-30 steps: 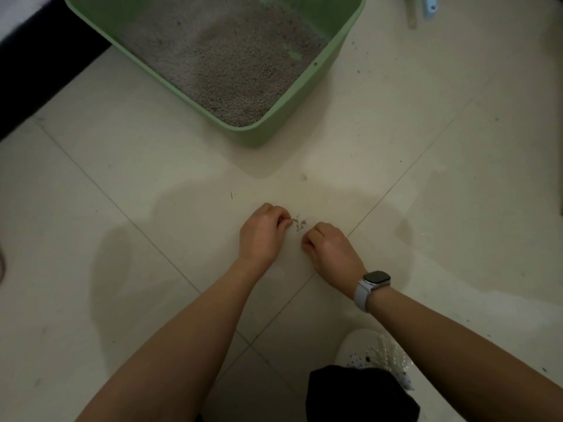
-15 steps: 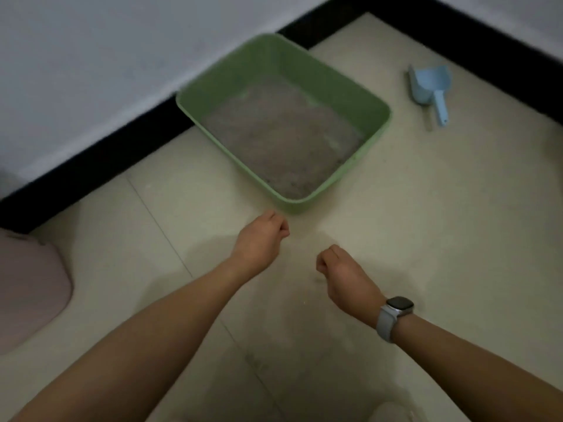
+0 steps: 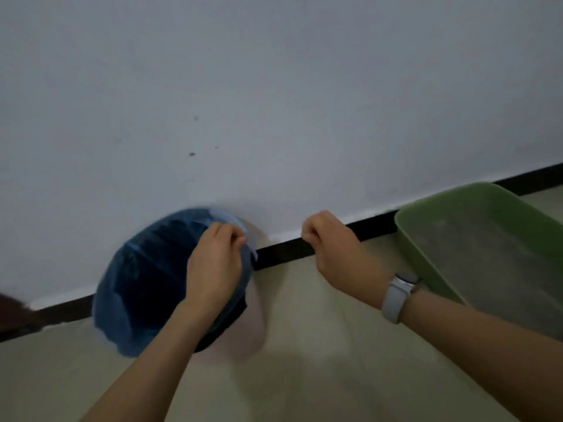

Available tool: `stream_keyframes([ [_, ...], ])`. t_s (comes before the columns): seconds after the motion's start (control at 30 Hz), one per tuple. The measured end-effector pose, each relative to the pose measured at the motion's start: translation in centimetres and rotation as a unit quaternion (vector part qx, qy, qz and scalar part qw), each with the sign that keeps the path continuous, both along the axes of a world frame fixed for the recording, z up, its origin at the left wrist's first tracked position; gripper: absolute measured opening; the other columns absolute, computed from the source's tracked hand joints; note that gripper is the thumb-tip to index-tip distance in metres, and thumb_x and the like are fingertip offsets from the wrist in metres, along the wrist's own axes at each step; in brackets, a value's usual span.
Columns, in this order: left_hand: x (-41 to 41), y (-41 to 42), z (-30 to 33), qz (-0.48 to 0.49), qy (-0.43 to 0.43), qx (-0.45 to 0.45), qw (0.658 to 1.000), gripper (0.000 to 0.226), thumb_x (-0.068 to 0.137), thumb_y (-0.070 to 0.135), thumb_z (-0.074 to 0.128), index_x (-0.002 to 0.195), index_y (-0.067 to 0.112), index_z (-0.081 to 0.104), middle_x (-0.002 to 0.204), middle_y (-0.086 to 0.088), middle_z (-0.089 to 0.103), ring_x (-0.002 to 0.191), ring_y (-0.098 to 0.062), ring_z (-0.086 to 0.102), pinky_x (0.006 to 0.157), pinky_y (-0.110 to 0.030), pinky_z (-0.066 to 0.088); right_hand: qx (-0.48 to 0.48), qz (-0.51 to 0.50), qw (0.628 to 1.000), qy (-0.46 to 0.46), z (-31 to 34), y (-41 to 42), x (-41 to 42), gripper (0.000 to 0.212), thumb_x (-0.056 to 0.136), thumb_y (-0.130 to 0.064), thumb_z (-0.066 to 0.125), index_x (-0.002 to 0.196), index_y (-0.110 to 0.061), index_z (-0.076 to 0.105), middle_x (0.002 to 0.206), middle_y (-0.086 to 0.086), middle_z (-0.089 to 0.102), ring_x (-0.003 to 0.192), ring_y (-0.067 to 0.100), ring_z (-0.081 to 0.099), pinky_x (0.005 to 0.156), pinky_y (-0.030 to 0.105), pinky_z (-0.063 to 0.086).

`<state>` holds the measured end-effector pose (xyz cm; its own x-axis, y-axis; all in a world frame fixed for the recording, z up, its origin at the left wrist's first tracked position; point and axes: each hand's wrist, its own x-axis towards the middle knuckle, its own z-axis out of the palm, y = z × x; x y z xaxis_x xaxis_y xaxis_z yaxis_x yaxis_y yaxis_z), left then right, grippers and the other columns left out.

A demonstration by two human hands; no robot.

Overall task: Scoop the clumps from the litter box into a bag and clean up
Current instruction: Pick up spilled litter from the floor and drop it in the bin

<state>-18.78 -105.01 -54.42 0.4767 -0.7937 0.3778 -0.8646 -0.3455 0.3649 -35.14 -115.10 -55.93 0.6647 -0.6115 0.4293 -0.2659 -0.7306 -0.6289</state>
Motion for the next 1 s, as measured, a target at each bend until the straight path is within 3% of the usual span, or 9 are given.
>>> stream_keyframes([
  [0.13, 6.9, 2.6, 1.0, 0.103, -0.012, 0.114, 0.988, 0.022, 0.095, 0.009, 0.044, 0.103, 0.012, 0.064, 0.115, -0.008, 0.054, 0.109, -0.026, 0.044, 0.080, -0.036, 0.041, -0.029, 0.043, 0.998, -0.026, 1.6, 2.2, 10.6, 0.022, 0.084, -0.008, 0.040, 0.078, 0.000, 0.060, 0.077, 0.015, 0.058, 0.072, 0.019, 0.050, 0.067, 0.021, 0.037],
  [0.23, 9.6, 3.5, 0.1, 0.126, 0.013, 0.250, 0.960, 0.030, 0.097, 0.020, 0.040, 0.120, 0.019, 0.060, 0.143, -0.006, 0.036, 0.130, -0.030, 0.026, 0.103, -0.046, 0.032, -0.096, 0.109, 0.973, 0.177, 0.4, 2.6, 15.0, 0.023, 0.092, -0.018, 0.046, 0.103, -0.010, 0.065, 0.115, 0.008, 0.061, 0.114, 0.027, 0.050, 0.094, 0.039, 0.040],
  [0.3, 10.1, 3.9, -0.5, 0.122, -0.006, 0.240, 0.963, 0.036, 0.098, 0.034, 0.038, 0.087, 0.022, 0.069, 0.112, -0.004, 0.060, 0.106, -0.024, 0.050, 0.101, -0.045, 0.035, -0.046, 0.097, 0.949, 0.296, -0.1, 2.5, 15.8, 0.034, 0.097, -0.037, 0.039, 0.111, -0.018, 0.064, 0.134, -0.004, 0.049, 0.135, 0.018, 0.025, 0.109, 0.046, 0.016],
  [0.37, 10.0, 4.0, -0.8, 0.127, -0.037, 0.154, 0.979, 0.048, 0.097, 0.037, 0.042, 0.052, 0.020, 0.050, 0.060, 0.002, 0.053, 0.057, -0.017, 0.047, 0.078, -0.038, 0.045, -0.068, 0.062, 0.957, 0.273, -0.2, 2.3, 15.5, 0.038, 0.096, -0.041, 0.038, 0.104, -0.017, 0.067, 0.127, -0.006, 0.055, 0.134, 0.012, 0.025, 0.112, 0.044, 0.004],
  [0.47, 9.2, 2.7, -0.8, 0.120, -0.004, 0.056, 0.991, 0.017, 0.090, 0.026, 0.057, 0.079, 0.014, 0.059, 0.090, -0.006, 0.057, 0.067, -0.023, 0.054, 0.069, -0.038, 0.044, -0.069, 0.021, 0.975, 0.210, -0.2, 1.0, 13.8, 0.020, 0.093, -0.027, 0.047, 0.108, -0.016, 0.055, 0.132, -0.002, 0.047, 0.131, 0.015, 0.030, 0.112, 0.039, 0.002],
  [0.53, 7.6, 1.0, -0.9, 0.099, 0.011, 0.092, 0.991, 0.038, 0.090, 0.027, 0.056, 0.126, 0.018, 0.050, 0.129, -0.011, 0.046, 0.108, -0.031, 0.051, 0.093, -0.047, 0.039, -0.044, 0.012, 0.977, 0.207, -0.2, -0.4, 11.6, 0.036, 0.092, -0.020, 0.047, 0.128, -0.022, 0.042, 0.147, -0.003, 0.029, 0.136, 0.015, 0.021, 0.114, 0.043, 0.004],
  [0.63, 3.4, -2.3, -0.9, 0.038, 0.017, 0.112, 0.993, 0.057, 0.094, 0.035, 0.046, 0.145, 0.026, 0.024, 0.151, -0.008, 0.022, 0.138, -0.028, 0.021, 0.111, -0.050, 0.014, -0.032, -0.014, 0.971, 0.236, 0.1, -2.7, 6.8, 0.052, 0.096, -0.025, 0.042, 0.144, -0.028, 0.022, 0.154, -0.006, 0.013, 0.142, 0.015, 0.008, 0.116, 0.047, 0.003],
  [0.77, -4.6, -7.3, -0.9, -0.041, -0.002, 0.161, 0.986, 0.058, 0.097, 0.040, 0.036, 0.148, 0.028, 0.010, 0.156, -0.004, 0.007, 0.143, -0.026, 0.005, 0.113, -0.052, 0.005, -0.044, -0.087, 0.970, 0.222, -0.4, -6.4, -3.4, 0.045, 0.098, -0.030, 0.035, 0.142, -0.023, 0.032, 0.152, 0.000, 0.023, 0.141, 0.019, 0.016, 0.115, 0.046, 0.013],
  [1.0, -26.6, -16.5, -3.2, -0.255, -0.088, 0.177, 0.947, 0.051, 0.096, 0.035, 0.040, 0.144, 0.023, 0.026, 0.152, -0.004, 0.020, 0.140, -0.021, 0.017, 0.113, -0.045, 0.010, 0.020, -0.221, 0.961, 0.167, -4.6, -11.5, -28.0, 0.036, 0.087, -0.018, 0.039, 0.110, -0.006, 0.063, 0.115, 0.013, 0.060, 0.106, 0.031, 0.056, 0.093, 0.040, 0.043],
])
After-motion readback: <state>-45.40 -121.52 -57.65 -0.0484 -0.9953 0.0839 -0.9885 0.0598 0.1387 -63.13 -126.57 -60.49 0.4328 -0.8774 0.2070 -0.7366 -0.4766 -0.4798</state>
